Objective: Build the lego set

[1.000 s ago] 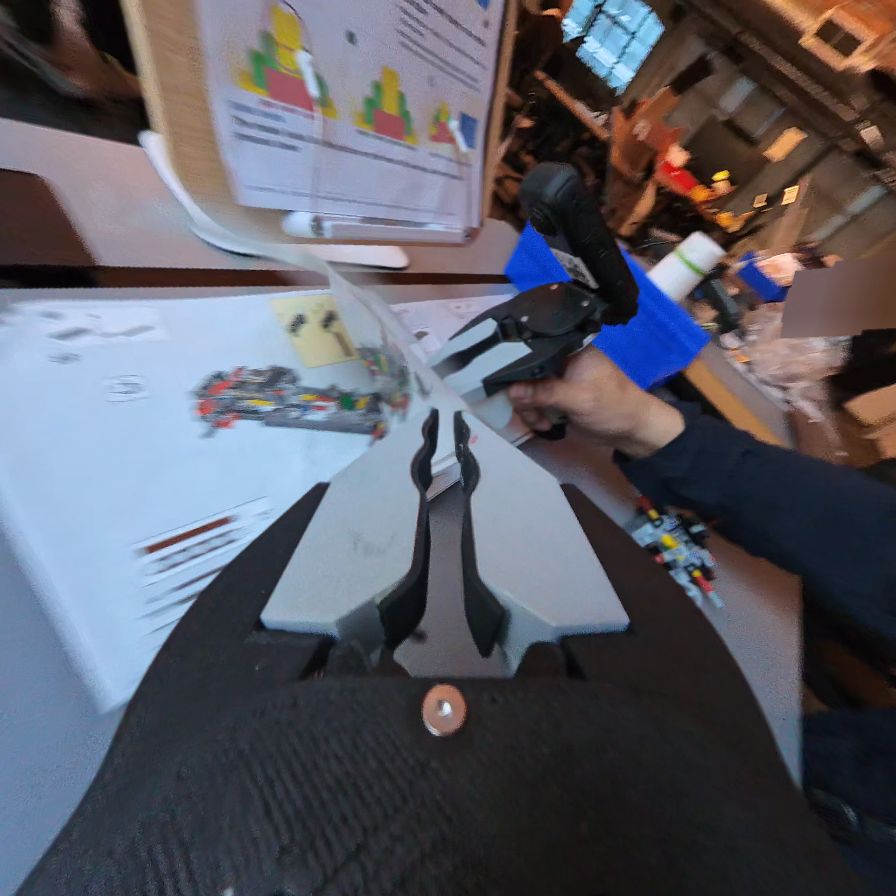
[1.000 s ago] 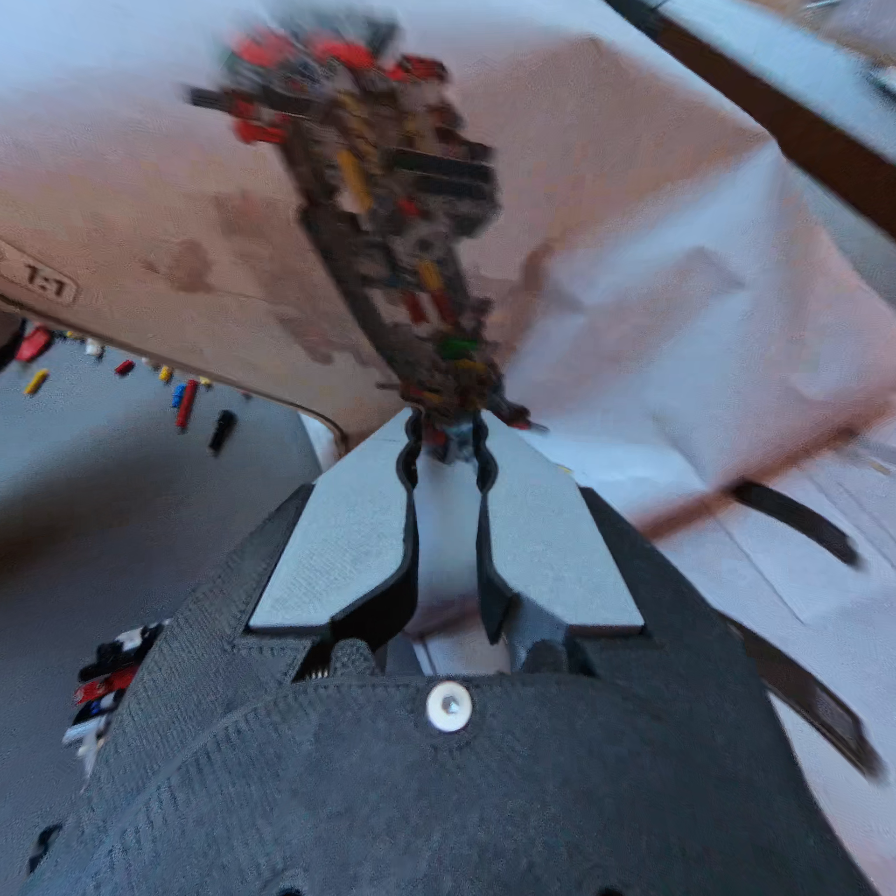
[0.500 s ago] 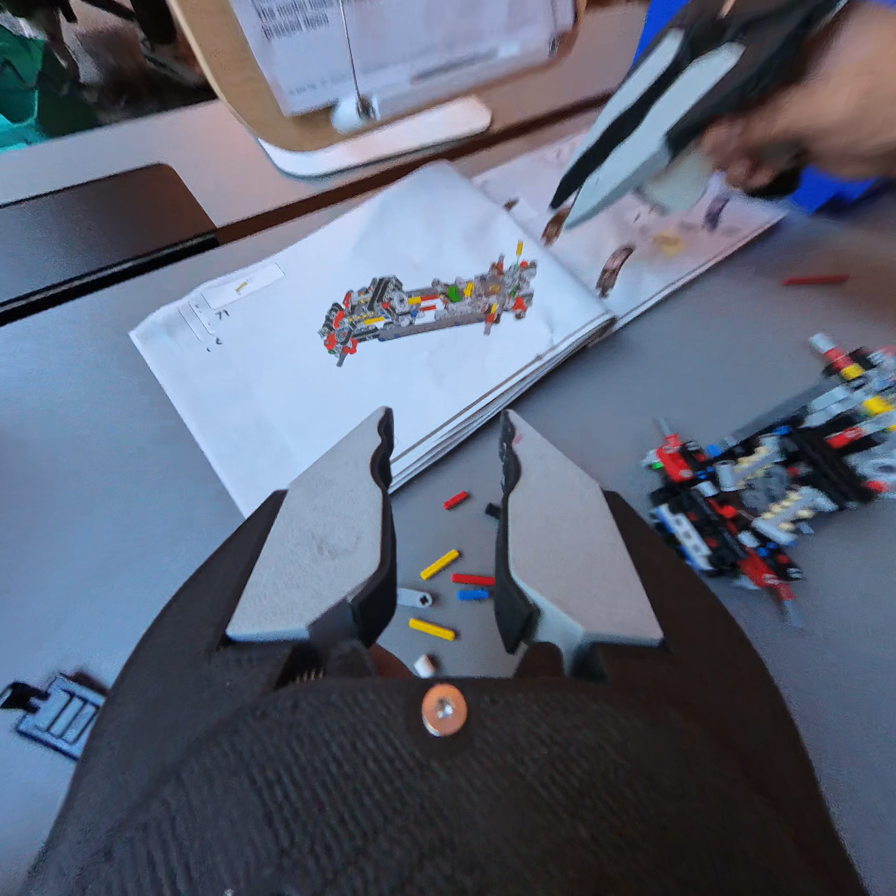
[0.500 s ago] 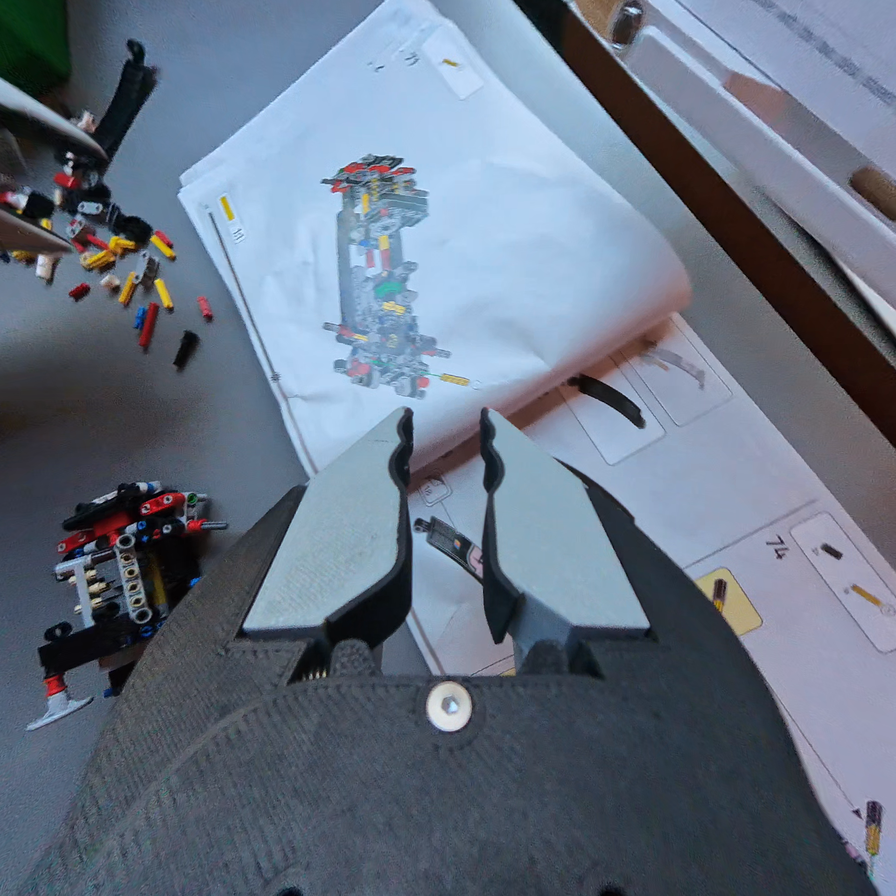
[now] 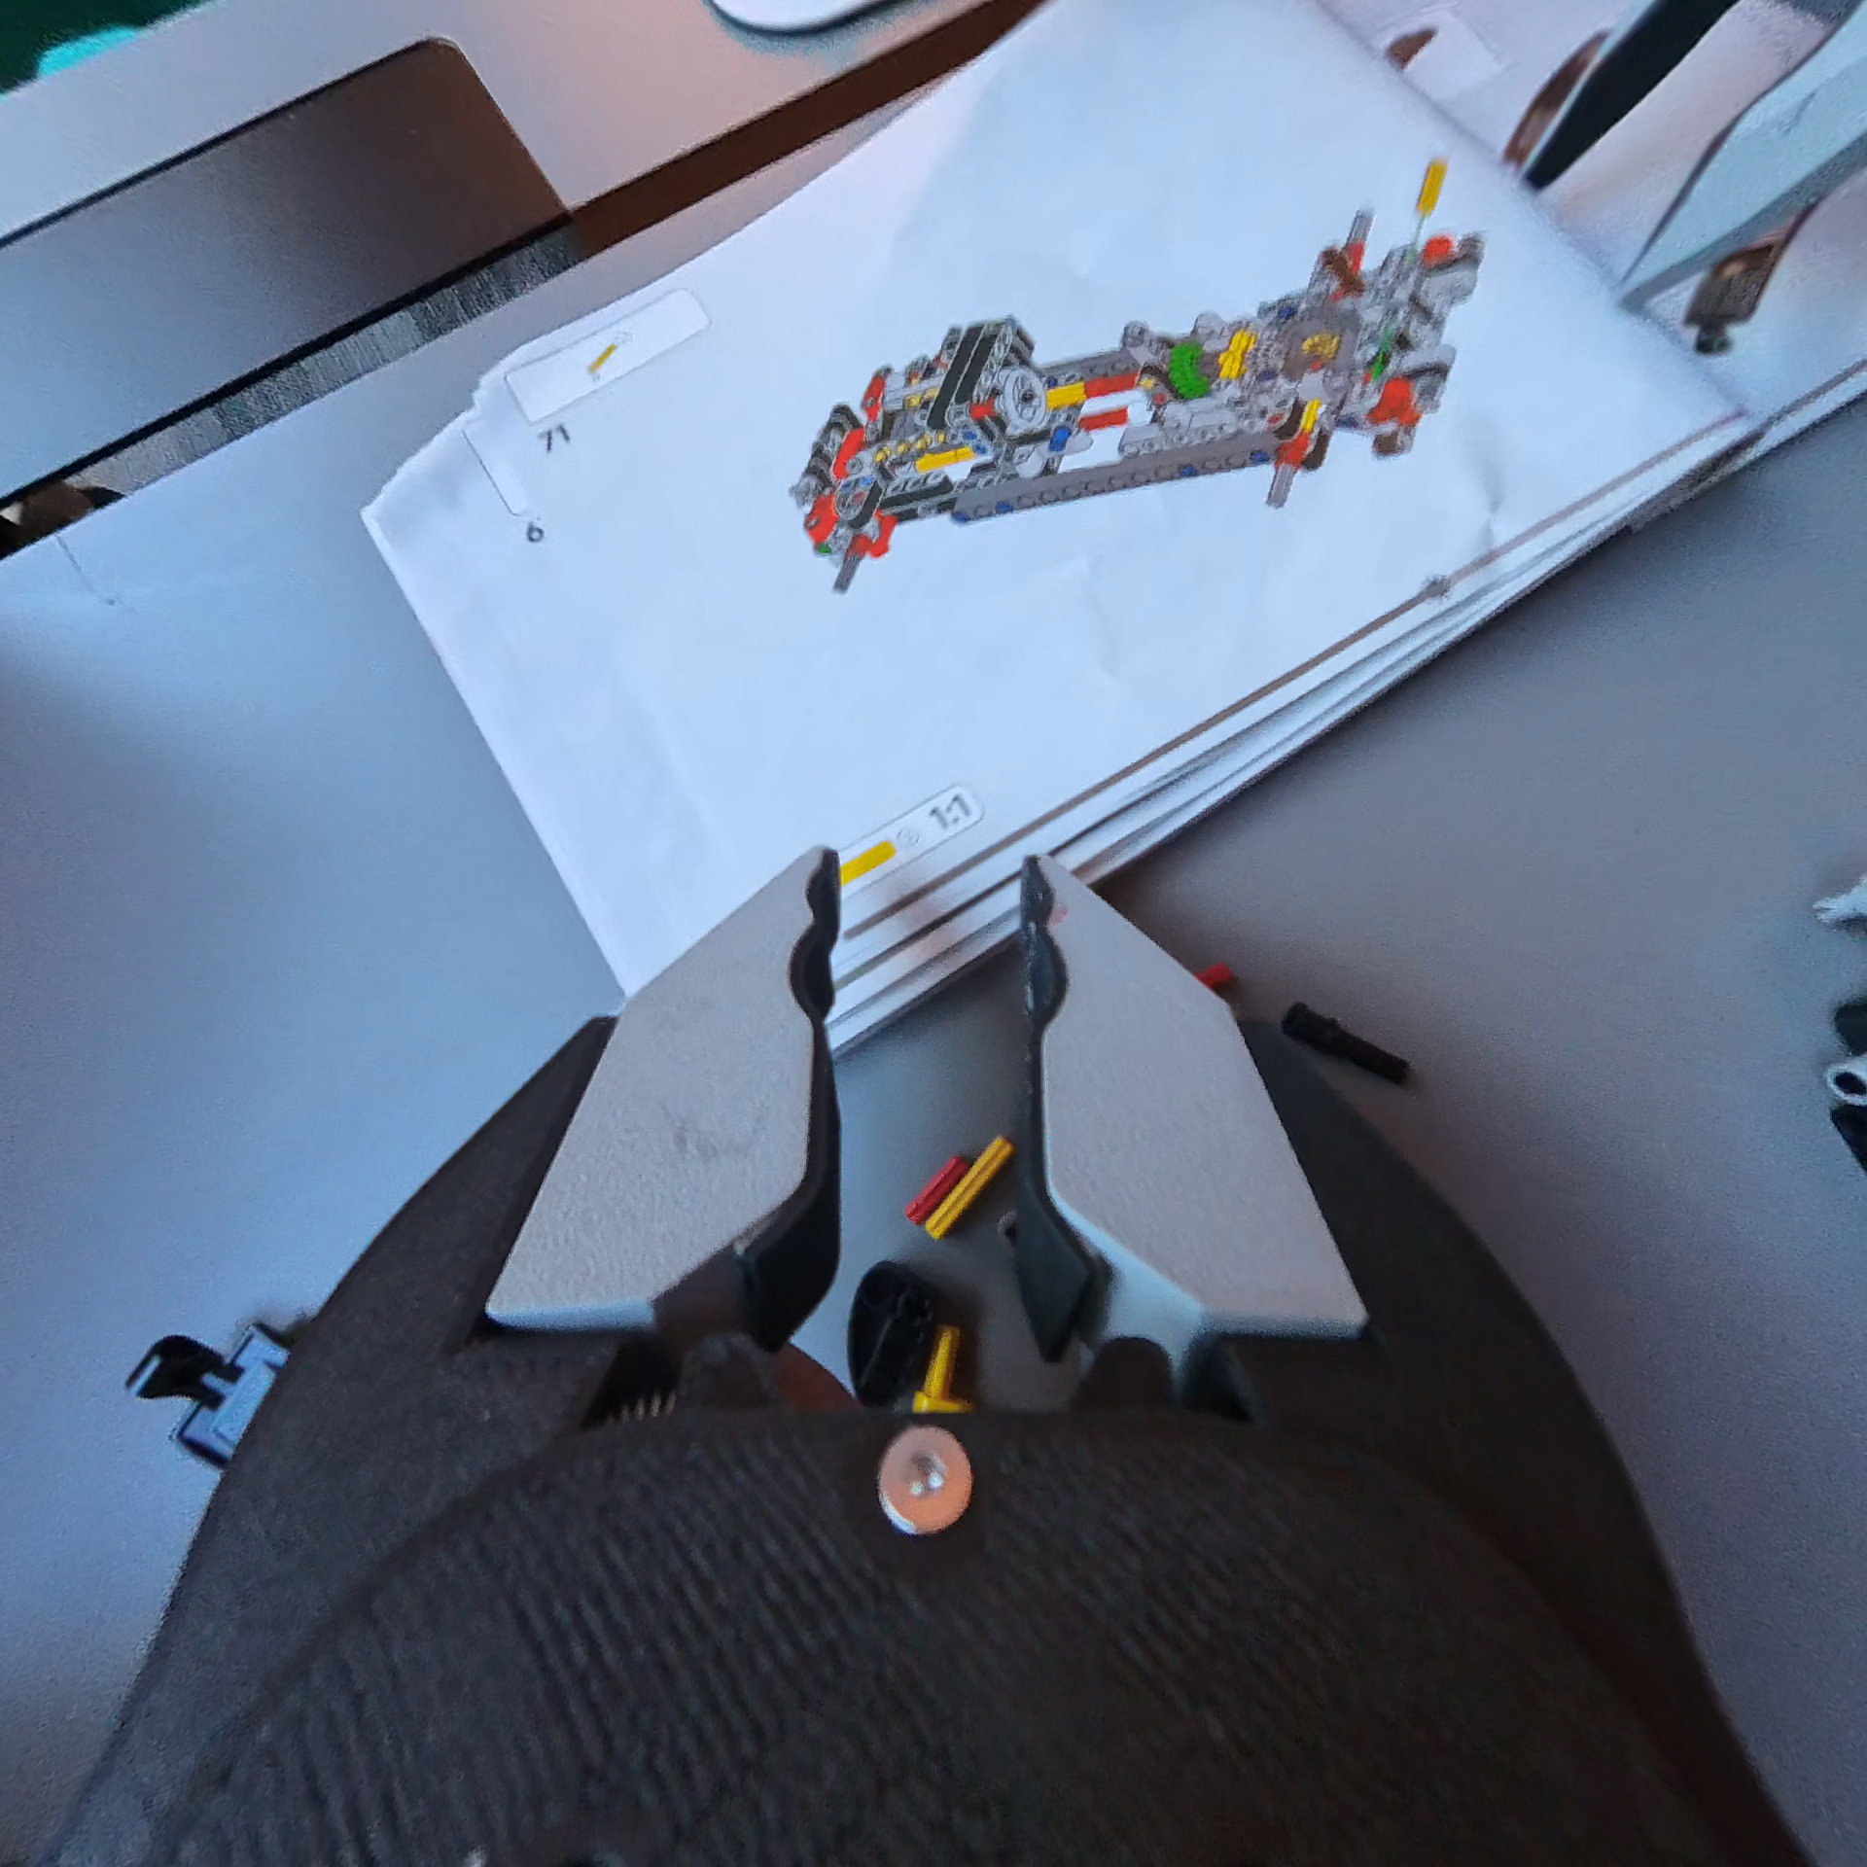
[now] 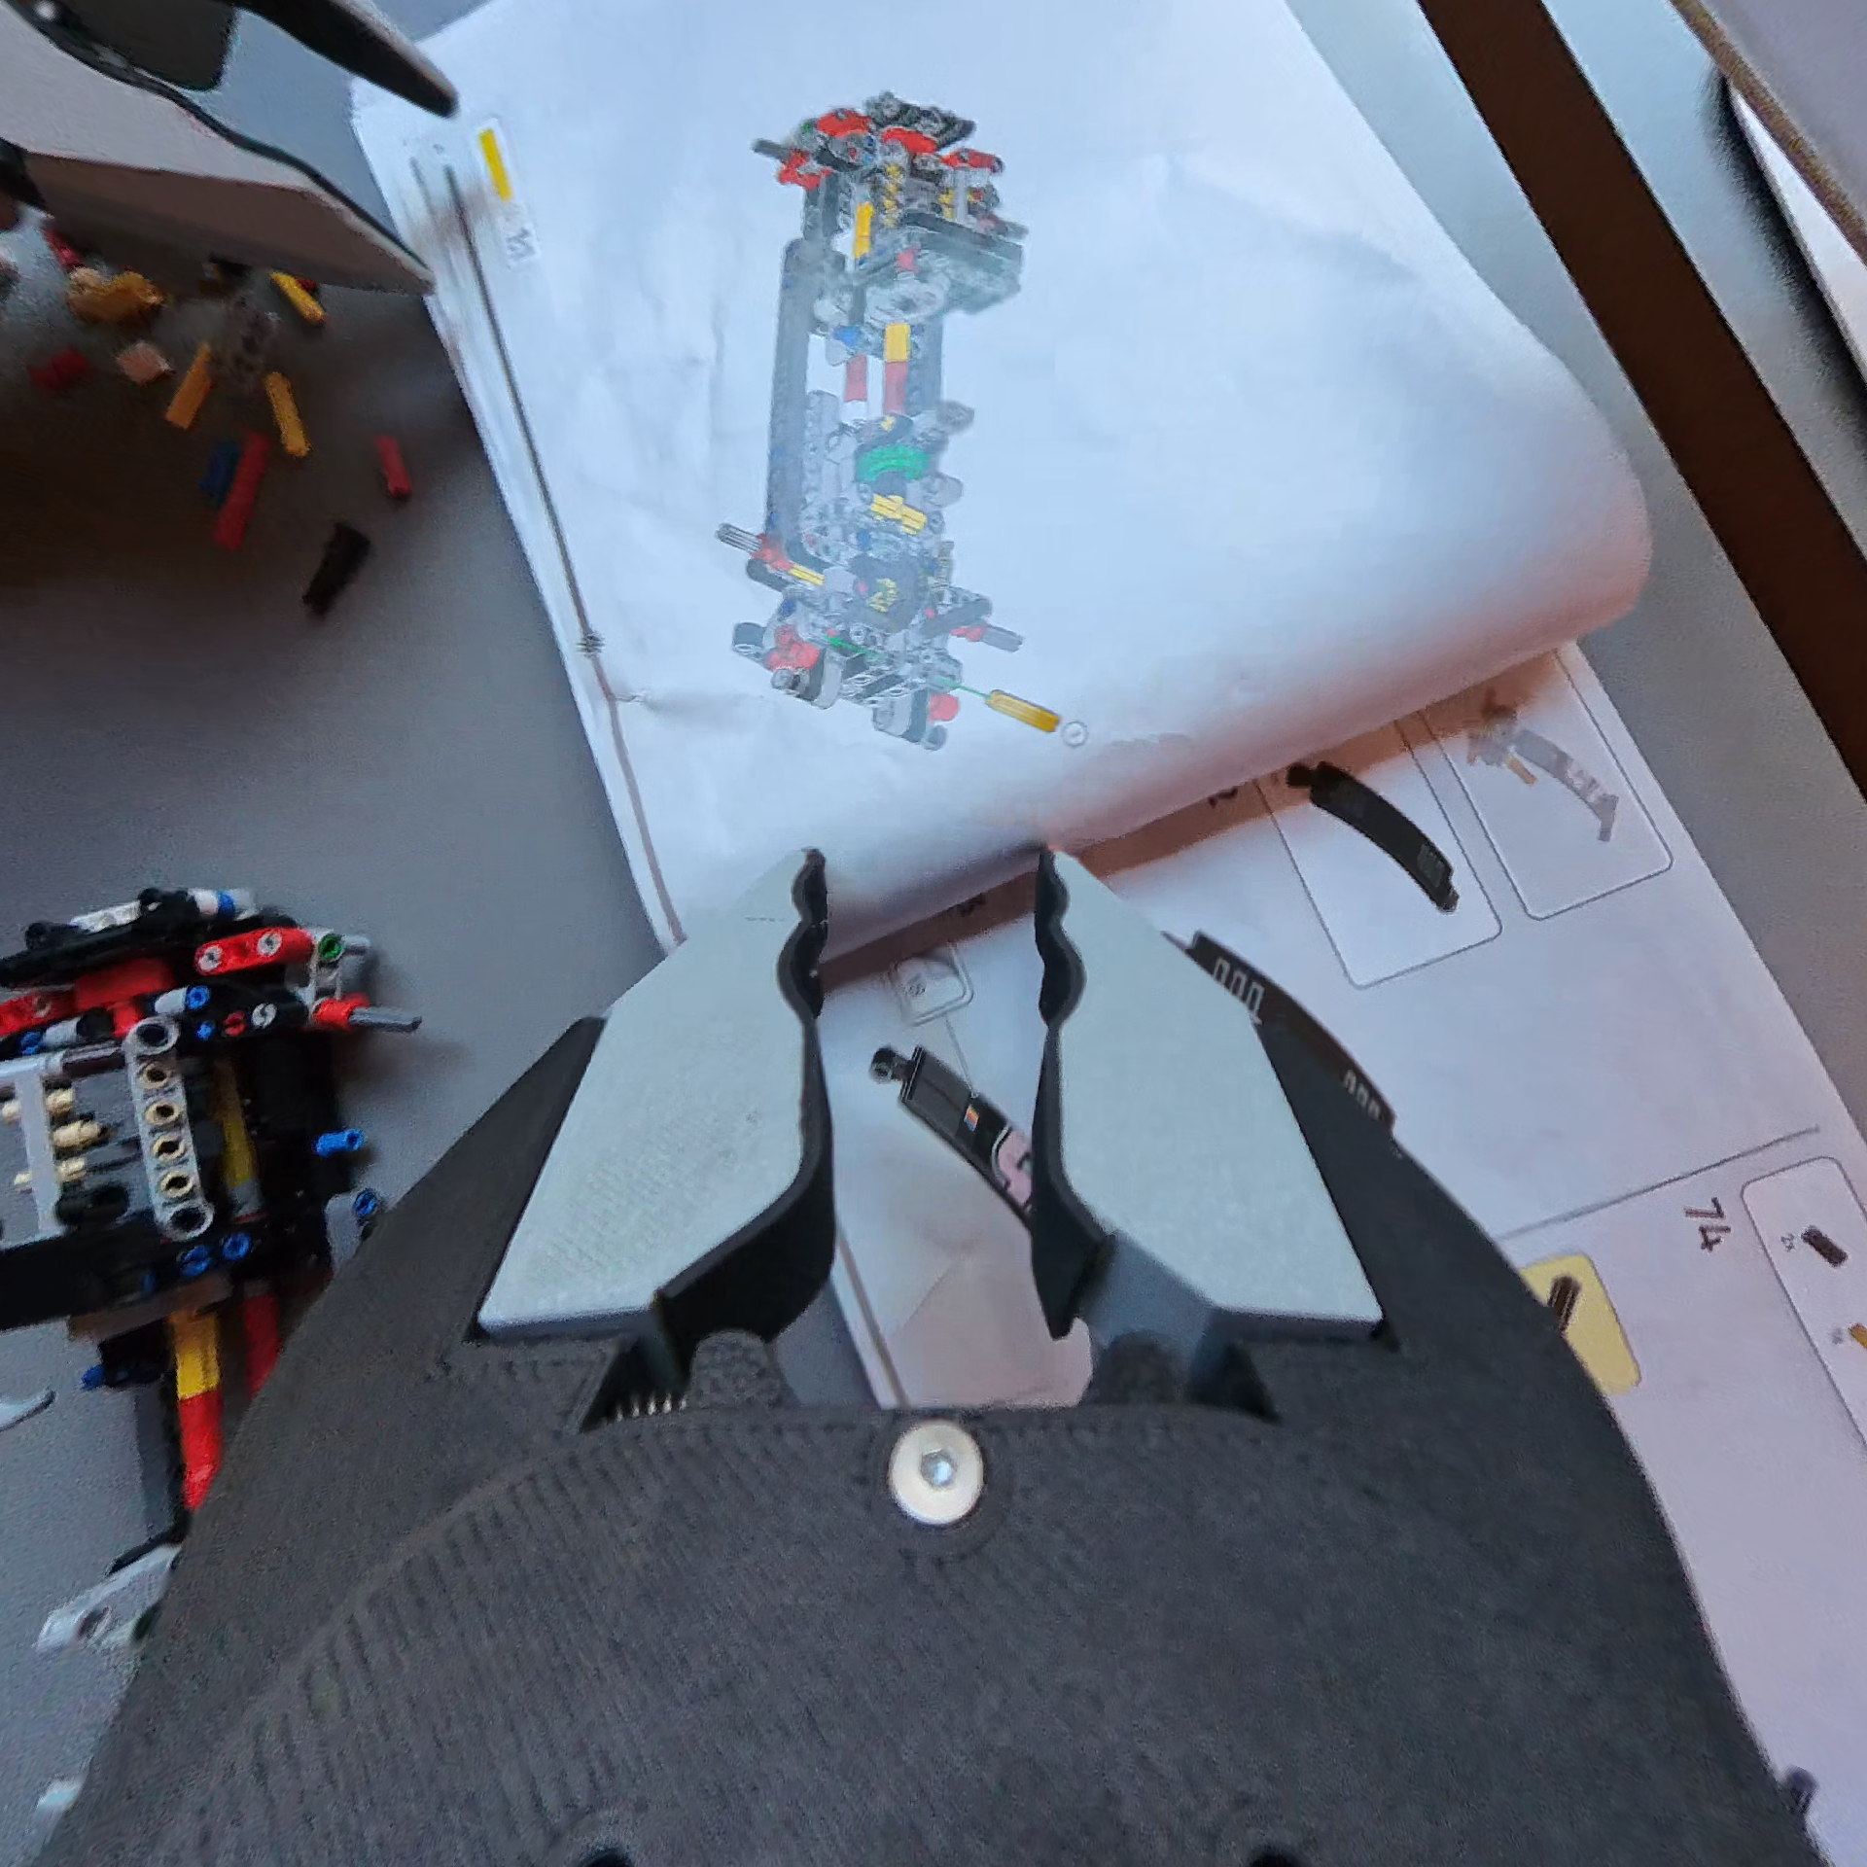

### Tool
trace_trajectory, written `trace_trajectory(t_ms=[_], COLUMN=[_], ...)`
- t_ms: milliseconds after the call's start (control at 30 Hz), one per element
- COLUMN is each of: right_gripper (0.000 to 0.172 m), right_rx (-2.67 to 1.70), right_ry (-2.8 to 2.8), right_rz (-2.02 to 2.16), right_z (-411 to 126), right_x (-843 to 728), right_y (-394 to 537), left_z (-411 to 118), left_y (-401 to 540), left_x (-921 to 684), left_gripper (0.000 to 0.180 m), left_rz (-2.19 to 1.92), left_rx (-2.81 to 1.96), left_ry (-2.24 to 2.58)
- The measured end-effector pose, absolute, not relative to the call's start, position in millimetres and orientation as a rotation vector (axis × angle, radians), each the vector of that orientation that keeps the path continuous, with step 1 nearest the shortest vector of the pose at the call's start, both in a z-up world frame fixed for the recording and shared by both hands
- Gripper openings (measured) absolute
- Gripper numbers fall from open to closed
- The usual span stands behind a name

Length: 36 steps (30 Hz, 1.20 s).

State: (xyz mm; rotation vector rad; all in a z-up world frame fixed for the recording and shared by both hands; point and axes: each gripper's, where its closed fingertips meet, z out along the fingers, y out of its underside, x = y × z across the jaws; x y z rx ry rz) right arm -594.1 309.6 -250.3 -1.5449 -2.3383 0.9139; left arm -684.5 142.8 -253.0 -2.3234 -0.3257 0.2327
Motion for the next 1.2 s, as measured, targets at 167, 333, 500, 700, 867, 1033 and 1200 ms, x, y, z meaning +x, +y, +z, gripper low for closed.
trace_trajectory(t_ms=[167,333,500,700,867,1033,1200], right_gripper=[0.040,0.038,0.033,0.020,0.023,0.025,0.026], right_rx=[-1.543,-1.566,-1.510,-1.328,-1.311,-1.321,-1.362], right_ry=[-2.147,-1.874,-1.655,-1.470,-1.423,-1.407,-1.302], right_rz=[1.091,1.213,1.223,1.090,1.077,1.019,0.926], right_z=[-218,-195,-199,-196,-194,-199,-195], right_x=[-556,-488,-427,-395,-395,-395,-387], right_y=[327,361,381,403,411,420,440], left_z=[-259,-253,-244,-236,-232,-234,-234], left_y=[136,135,138,146,156,162,160], left_x=[-684,-685,-684,-683,-673,-665,-664], left_gripper=[0.030,0.031,0.032,0.036,0.036,0.037,0.038], left_rz=[0.275,0.303,0.347,0.399,0.405,0.431,0.507], left_rx=[-2.355,-2.335,-2.296,-2.247,-2.215,-2.212,-2.212], left_ry=[-0.318,-0.318,-0.309,-0.330,-0.334,-0.287,-0.222])
